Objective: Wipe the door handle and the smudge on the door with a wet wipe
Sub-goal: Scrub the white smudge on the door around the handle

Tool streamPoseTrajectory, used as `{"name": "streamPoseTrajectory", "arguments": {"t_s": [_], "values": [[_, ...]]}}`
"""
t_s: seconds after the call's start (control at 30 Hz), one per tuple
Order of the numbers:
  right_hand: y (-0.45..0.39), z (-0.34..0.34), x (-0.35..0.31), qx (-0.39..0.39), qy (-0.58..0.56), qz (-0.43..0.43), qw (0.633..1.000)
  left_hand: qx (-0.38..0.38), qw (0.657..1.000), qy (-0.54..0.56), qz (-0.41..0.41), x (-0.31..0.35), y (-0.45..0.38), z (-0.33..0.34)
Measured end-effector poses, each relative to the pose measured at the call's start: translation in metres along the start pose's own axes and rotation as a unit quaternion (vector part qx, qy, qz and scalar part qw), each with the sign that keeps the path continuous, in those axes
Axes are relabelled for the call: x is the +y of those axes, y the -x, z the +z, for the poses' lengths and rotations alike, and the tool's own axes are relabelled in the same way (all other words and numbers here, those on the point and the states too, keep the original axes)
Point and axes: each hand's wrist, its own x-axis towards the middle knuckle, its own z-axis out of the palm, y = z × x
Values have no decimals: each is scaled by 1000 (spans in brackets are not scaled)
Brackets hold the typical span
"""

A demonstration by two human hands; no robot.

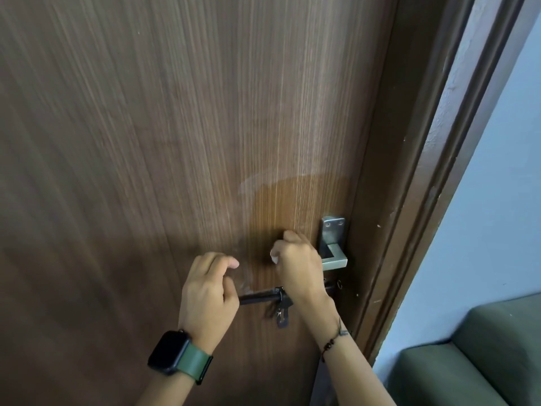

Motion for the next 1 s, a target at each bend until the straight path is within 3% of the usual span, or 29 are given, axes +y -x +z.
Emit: {"name": "streamPoseTrajectory", "arguments": {"t_s": [0.03, 0.13, 0.17, 0.23, 0.37, 0.47, 0.57, 0.77, 1.0], "values": [[-3, -5, 2, 19, -11, 37, 999, 2, 1000, 1, 1, 0, 3, 0], [-20, -25, 8, 182, -79, 167, 966, 8, 1000, 1, -3, -1, 9, -4], [-22, -28, 6, 196, -89, 196, 957, 9, 1000, 2, -9, -2, 10, -5], [-19, -21, -4, 136, -54, 217, 965, 11, 1000, 4, -15, -2, 12, -8], [1, -2, -24, -40, 30, 140, 989, 10, 1000, 10, 1, 2, 12, -14], [-5, -16, -17, -13, 3, 141, 990, 8, 1000, 11, 5, 3, 13, -17], [0, -12, -32, 30, 0, 90, 995, 6, 1000, 11, 1, 5, 15, -15], [38, 44, -48, -132, 59, 36, 989, -4, 1000, 22, 5, 7, 23, -8], [52, 54, 0, -193, 100, 68, 974, -19, 999, 34, 4, 7, 27, -7]]}}
